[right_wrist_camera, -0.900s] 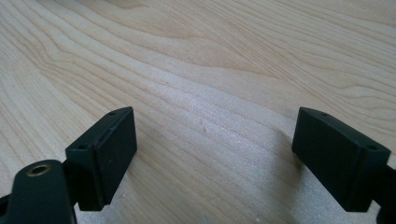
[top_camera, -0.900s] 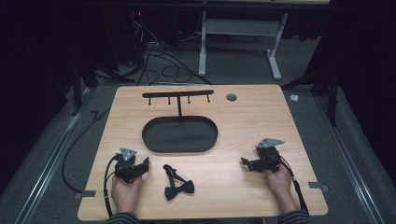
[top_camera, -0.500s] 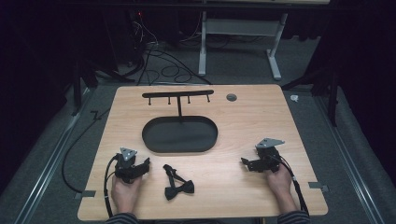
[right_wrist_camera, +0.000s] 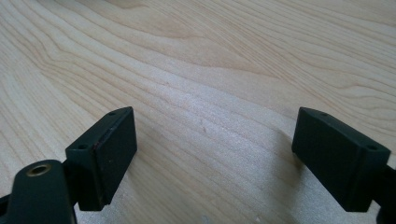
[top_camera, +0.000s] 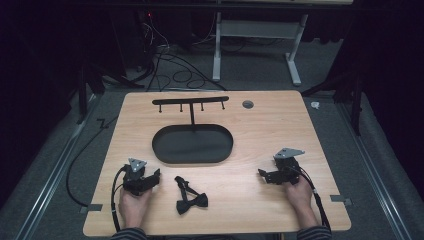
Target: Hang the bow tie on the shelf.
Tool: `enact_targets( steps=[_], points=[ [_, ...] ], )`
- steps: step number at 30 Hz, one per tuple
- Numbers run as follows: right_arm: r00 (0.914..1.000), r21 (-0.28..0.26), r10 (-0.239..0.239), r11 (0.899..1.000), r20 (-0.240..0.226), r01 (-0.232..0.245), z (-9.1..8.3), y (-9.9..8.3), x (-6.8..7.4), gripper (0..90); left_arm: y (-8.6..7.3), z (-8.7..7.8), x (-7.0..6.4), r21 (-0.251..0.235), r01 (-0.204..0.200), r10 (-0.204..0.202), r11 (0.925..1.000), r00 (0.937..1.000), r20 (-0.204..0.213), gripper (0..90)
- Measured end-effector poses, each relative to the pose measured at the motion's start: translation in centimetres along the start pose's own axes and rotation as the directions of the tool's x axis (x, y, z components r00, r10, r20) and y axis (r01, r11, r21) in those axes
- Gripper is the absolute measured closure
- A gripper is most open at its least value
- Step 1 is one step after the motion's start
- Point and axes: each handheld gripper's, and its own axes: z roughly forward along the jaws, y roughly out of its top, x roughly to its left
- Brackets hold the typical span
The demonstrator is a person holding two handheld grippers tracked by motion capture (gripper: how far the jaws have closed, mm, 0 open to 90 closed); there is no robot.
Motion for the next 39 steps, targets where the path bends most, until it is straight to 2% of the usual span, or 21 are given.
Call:
enact_targets(
  steps=[9,17,26,28,32,39],
  points=[
    [1.0,0.001,0.002,1.0,0.0,-0.002,0.0,0.0,0.0,14.8,0.0,0.0,0.0,-0.006,0.008,-0.008,1.0,0.9999,-0.011,38.1],
    [1.0,0.001,0.002,1.0,0.0,-0.002,0.0,0.0,0.0,14.8,0.0,-0.6,-0.3,-0.013,0.012,-0.011,0.9998,0.9998,0.013,37.1],
    [1.0,0.001,0.002,1.0,0.0,-0.002,0.0,0.0,0.0,14.8,0.0,-1.5,-1.8,-0.017,0.014,-0.012,0.9998,0.9954,0.095,37.2],
    [1.0,0.001,0.002,1.0,0.0,-0.002,0.0,0.0,0.0,14.8,0.2,-1.7,-2.4,-0.017,0.0,0.002,0.9999,0.9943,0.107,37.4],
    [1.0,0.001,0.002,1.0,0.0,-0.002,0.0,0.0,0.0,14.8,0.2,-2.0,-3.0,-0.017,0.004,-0.002,0.9998,0.9923,0.124,37.4],
    [1.0,0.001,0.002,1.0,0.0,-0.002,0.0,0.0,0.0,14.8,0.2,-2.3,-4.5,0.003,-0.02,0.019,0.9998,0.987,0.159,37.8]
  ],
)
